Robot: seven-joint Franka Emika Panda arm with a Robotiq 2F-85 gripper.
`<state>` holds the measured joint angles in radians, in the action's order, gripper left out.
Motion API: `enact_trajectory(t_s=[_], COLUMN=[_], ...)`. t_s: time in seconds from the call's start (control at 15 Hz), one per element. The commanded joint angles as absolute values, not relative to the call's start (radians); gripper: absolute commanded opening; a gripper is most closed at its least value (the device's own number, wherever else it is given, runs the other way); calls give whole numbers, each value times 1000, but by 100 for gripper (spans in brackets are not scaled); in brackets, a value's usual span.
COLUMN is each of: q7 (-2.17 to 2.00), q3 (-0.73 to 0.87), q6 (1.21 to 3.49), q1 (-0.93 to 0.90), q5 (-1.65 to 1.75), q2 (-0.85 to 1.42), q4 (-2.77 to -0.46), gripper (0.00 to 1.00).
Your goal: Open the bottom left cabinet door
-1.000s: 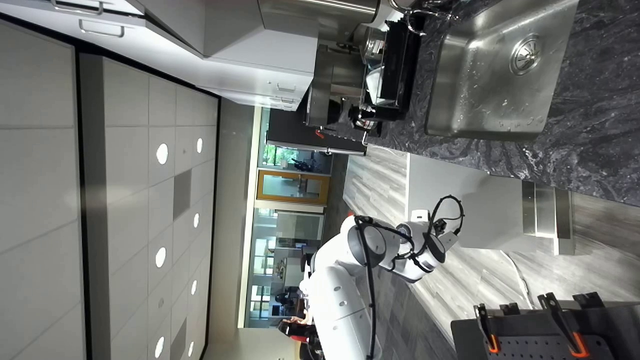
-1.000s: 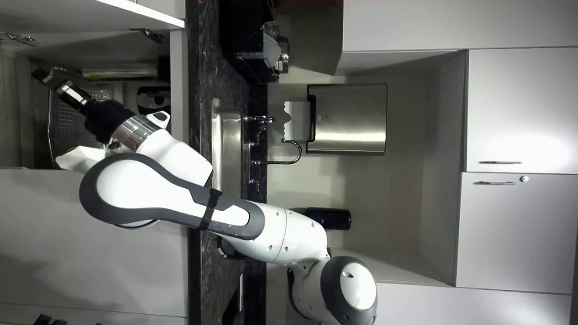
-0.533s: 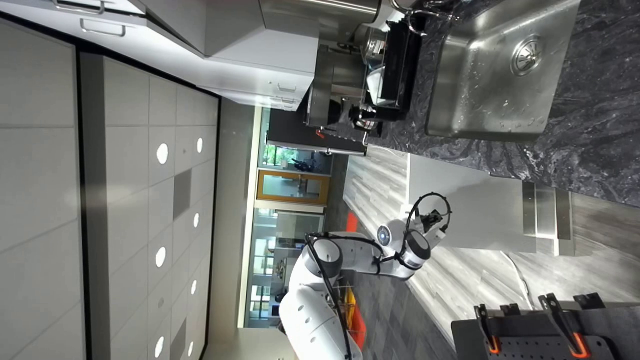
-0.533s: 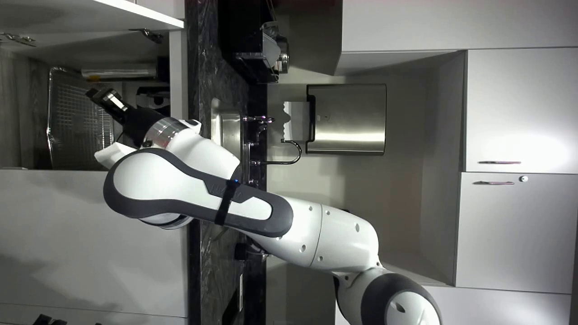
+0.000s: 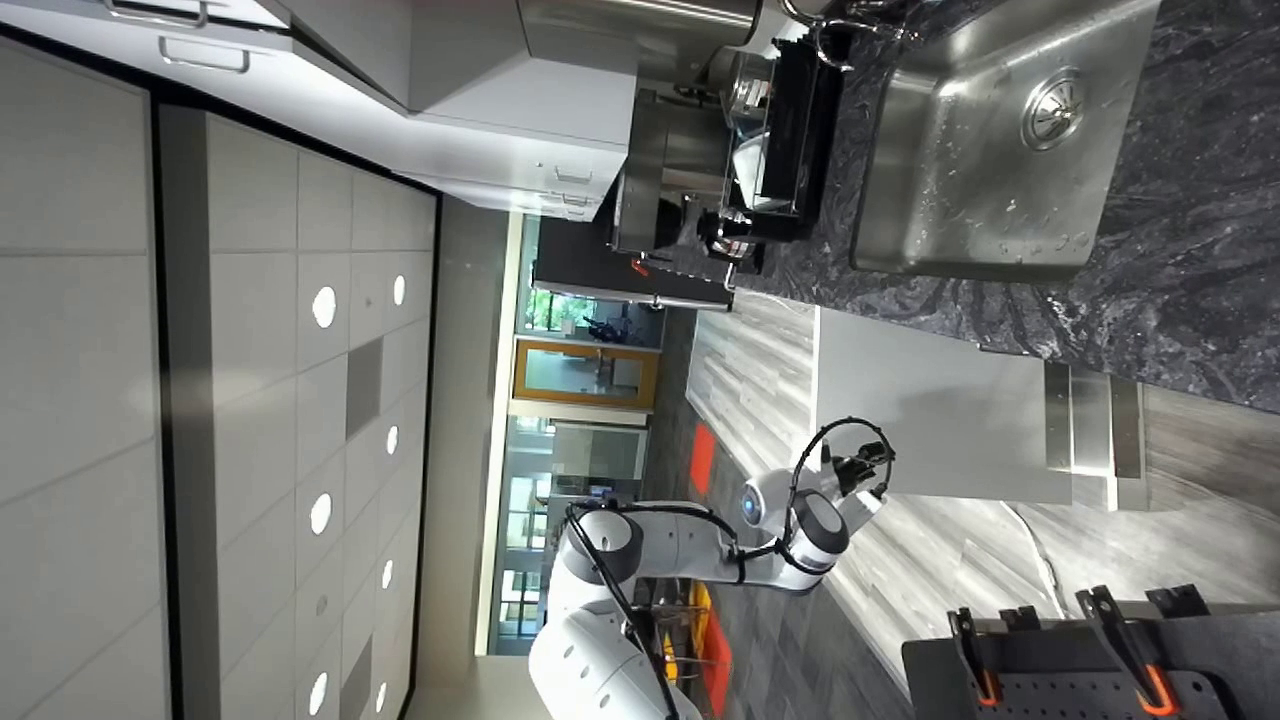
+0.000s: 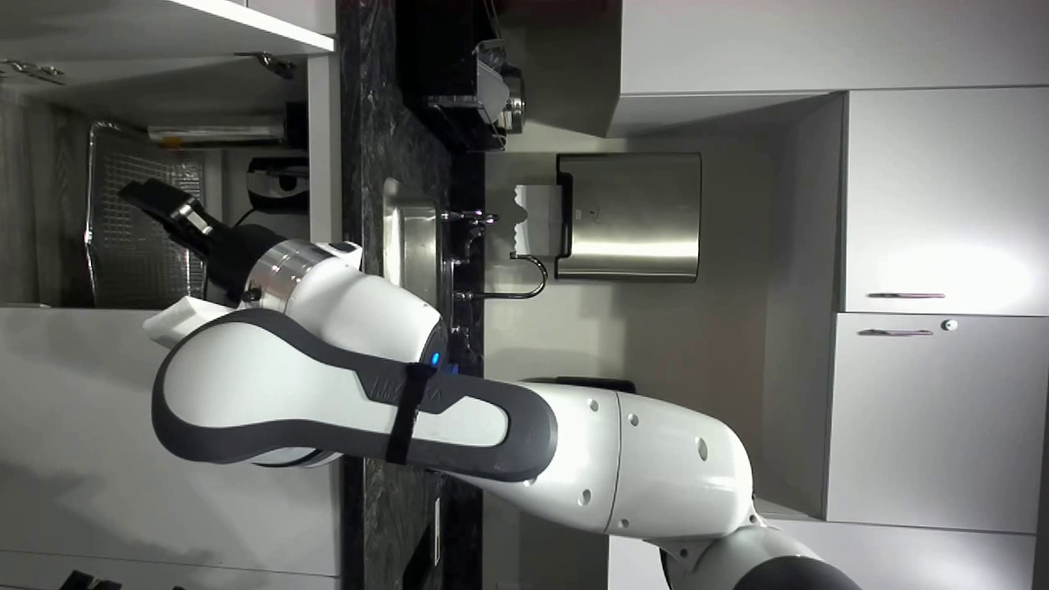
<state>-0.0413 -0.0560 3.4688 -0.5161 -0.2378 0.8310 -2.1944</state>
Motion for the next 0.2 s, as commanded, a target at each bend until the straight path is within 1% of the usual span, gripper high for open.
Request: enact_trajectory(t_s=[0.0,0.13], q7=[-55,-55], q3=[-51,-49], q6=[3469,3469], q1=[-518,-518], q5=[-224,-225], q2=[826,823], q4=[-2201,-2204], gripper=[78,78])
